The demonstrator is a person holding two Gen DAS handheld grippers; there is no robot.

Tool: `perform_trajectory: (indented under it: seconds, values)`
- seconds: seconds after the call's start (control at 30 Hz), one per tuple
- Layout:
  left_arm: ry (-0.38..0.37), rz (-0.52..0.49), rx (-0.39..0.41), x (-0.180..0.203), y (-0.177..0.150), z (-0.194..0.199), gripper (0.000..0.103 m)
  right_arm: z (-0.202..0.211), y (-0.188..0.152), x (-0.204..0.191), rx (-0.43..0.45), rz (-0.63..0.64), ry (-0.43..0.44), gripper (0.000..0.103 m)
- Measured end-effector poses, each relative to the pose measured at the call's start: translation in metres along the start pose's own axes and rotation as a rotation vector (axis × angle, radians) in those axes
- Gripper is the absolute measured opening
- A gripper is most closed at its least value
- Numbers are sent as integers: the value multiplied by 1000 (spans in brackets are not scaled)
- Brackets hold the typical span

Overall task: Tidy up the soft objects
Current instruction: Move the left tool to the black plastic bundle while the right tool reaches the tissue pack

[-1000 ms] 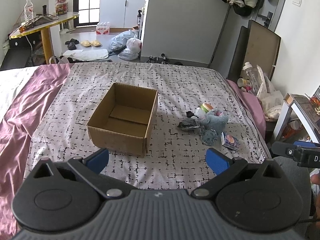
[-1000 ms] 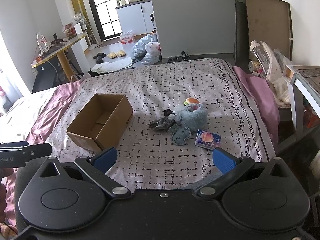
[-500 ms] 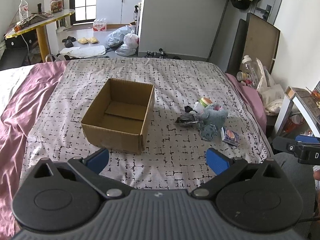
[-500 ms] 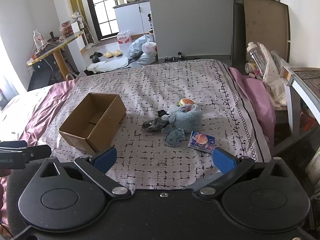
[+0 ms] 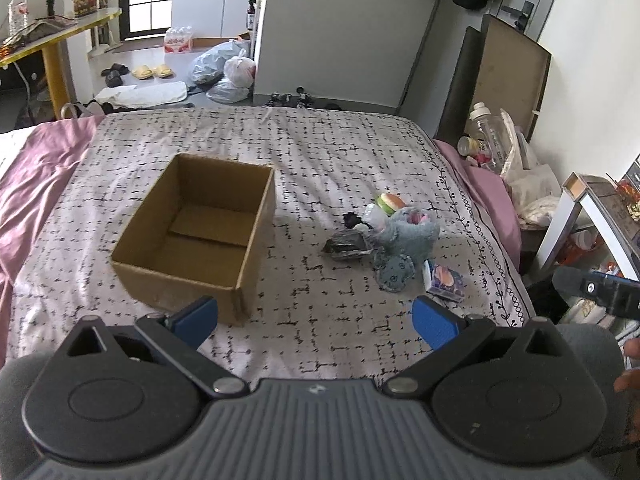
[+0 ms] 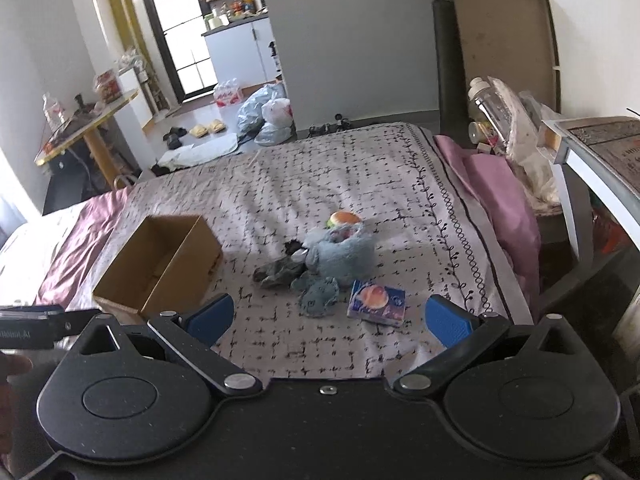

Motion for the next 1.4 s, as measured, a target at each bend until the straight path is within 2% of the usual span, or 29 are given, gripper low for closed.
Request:
perform_trajectory:
  seconds: [0.1,0.23,0.87,1.1,1.33,1.4]
  values:
    - [-13,-2,-3,4,4,-11,102,-8,5,8,-7,-29,5,103]
    - [-24,1,-17,7,8,-26,102,-28,6,18,-65,-88,-18,103]
    - [-51,33,-50,18,38,-103,99,-129,6,55,-230,-349,-86,103]
    - [-46,55,-68,19,48,-133,93,-163,2,62,-301,-360,-110,103]
    - [-50,75,-104,24,52,-164,93,-190,-6,70,-349,-369,-145,102]
    - [-46,71,-111,26,53,-174,92,-199,-12,73,-373,-380,-147,98]
Point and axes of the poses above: each gripper's, at about its wrist camera, not at the fingertips, and z roughly against the way its jaws point, x to its right, y to its top, the point moved 6 cm from there along -z, roughly the way its jaws point
